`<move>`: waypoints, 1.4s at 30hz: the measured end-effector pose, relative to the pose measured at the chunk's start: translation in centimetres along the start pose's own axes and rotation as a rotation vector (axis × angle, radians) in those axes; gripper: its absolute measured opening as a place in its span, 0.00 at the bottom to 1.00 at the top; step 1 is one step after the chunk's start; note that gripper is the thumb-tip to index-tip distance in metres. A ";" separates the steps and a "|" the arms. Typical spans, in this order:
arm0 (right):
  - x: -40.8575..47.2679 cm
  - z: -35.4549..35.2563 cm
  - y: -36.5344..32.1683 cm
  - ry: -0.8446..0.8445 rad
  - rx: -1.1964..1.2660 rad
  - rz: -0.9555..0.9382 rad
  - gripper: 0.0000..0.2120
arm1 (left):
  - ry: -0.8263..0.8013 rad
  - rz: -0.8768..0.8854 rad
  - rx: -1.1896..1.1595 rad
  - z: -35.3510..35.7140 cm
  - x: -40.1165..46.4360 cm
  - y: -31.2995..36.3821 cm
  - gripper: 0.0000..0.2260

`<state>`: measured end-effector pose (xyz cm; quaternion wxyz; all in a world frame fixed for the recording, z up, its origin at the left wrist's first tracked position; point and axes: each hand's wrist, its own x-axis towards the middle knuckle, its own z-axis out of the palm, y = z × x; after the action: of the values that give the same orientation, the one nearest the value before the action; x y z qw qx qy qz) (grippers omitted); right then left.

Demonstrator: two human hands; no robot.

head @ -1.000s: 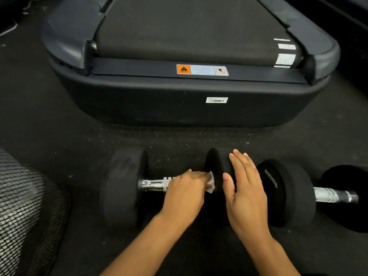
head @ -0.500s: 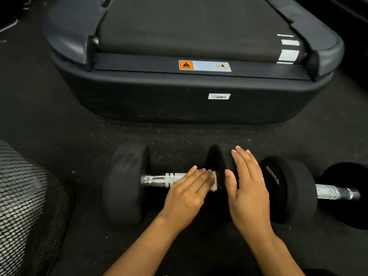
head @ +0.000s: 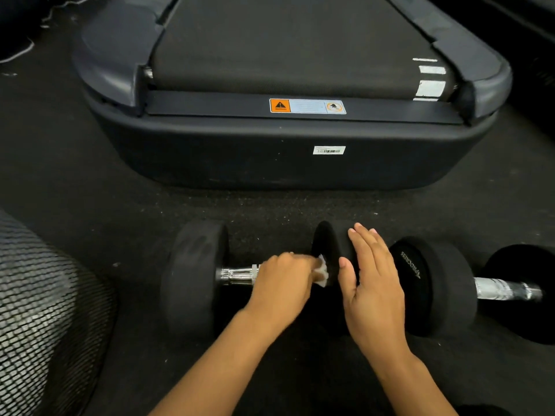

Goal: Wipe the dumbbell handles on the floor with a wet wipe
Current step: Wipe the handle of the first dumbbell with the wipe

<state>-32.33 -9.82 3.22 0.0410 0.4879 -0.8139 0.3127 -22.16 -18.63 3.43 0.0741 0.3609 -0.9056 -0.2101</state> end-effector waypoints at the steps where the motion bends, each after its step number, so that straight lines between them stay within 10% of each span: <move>1: 0.0 0.0 0.0 0.003 -0.001 0.000 0.25 | 0.047 0.030 0.008 0.1 -0.6 0.1 0.09; 8: -0.2 0.1 0.1 0.011 -0.013 -0.001 0.24 | -0.342 -0.157 -0.207 -1.3 4.1 -0.9 0.09; 17: -0.5 0.0 0.1 0.017 0.015 -0.006 0.25 | 0.472 0.420 -0.036 4.7 -2.1 -4.4 0.11; 29: 0.0 0.0 0.1 -0.001 0.013 -0.009 0.26 | 0.486 0.421 -0.014 5.1 -1.6 -3.2 0.13; 37: -0.2 -0.1 -0.1 -0.016 -0.014 0.009 0.25 | -0.365 -0.169 -0.219 -1.2 3.9 -1.1 0.10; 42: -0.3 -0.2 -0.1 -0.006 -0.013 -0.003 0.25 | -0.226 -0.082 -0.091 -0.7 2.0 -0.7 0.09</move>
<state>-32.14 -9.53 3.36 0.0420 0.4897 -0.8155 0.3057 -22.97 -20.70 3.69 -0.0206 0.3677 -0.8823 -0.2931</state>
